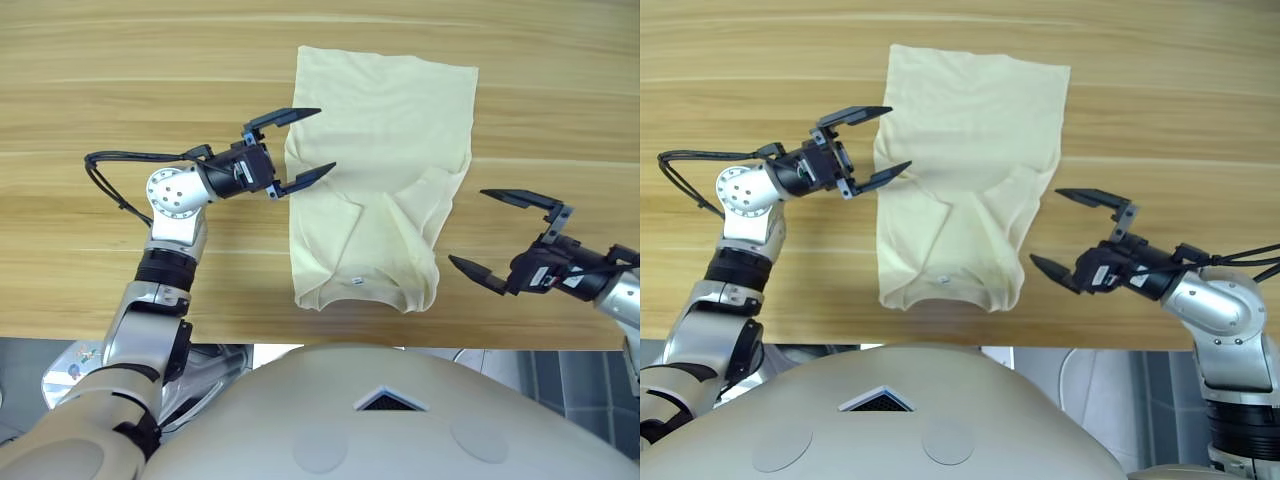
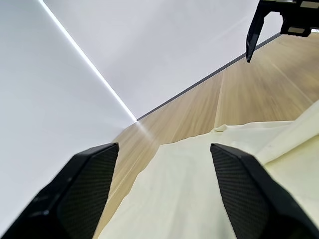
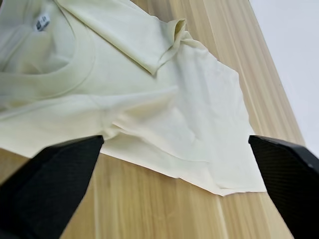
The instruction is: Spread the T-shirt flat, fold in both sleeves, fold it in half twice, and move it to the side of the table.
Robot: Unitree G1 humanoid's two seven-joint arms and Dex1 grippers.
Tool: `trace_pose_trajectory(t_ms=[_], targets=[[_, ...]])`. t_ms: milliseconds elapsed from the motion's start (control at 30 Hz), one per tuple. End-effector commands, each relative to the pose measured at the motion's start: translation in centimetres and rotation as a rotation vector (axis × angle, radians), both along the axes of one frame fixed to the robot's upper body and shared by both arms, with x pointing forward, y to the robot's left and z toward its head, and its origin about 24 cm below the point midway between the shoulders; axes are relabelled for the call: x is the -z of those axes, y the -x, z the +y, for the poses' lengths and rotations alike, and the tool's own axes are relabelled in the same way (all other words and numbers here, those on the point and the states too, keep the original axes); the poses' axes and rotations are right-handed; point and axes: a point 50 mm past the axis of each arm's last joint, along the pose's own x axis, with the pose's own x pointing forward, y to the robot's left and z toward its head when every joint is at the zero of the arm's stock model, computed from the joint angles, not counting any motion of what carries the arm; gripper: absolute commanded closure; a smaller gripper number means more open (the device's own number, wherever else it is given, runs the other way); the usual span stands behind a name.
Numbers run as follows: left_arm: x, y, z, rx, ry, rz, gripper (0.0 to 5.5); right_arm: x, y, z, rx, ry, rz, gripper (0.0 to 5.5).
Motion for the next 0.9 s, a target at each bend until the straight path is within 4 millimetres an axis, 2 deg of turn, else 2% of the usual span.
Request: trace_pose_trajectory(t_ms=[33, 400, 633, 900], targets=[[-0.2, -0.2, 0.3, -0.010, -0.001, -0.002, 2.06, 0.4, -0.4, 0.2, 0.005, -0.010, -0.009, 0.12], [-0.3, -0.2, 0.2, -0.009, 0.003, -0.005, 2.06, 1.9, 0.3, 2.2, -0.076, -0.015, 0.056, 0.12], [-0.3, -0.3, 0.2, -0.010, 0.003, -0.002, 2.06, 2.2, 0.6, 2.9, -0.104, -0.008, 0.088, 0.12], [0.0, -0.1, 0.3, -0.007, -0.002, 0.007, 2.06, 5.2, 1.6, 2.6, -0.144, 0.100, 0.225, 0.12]])
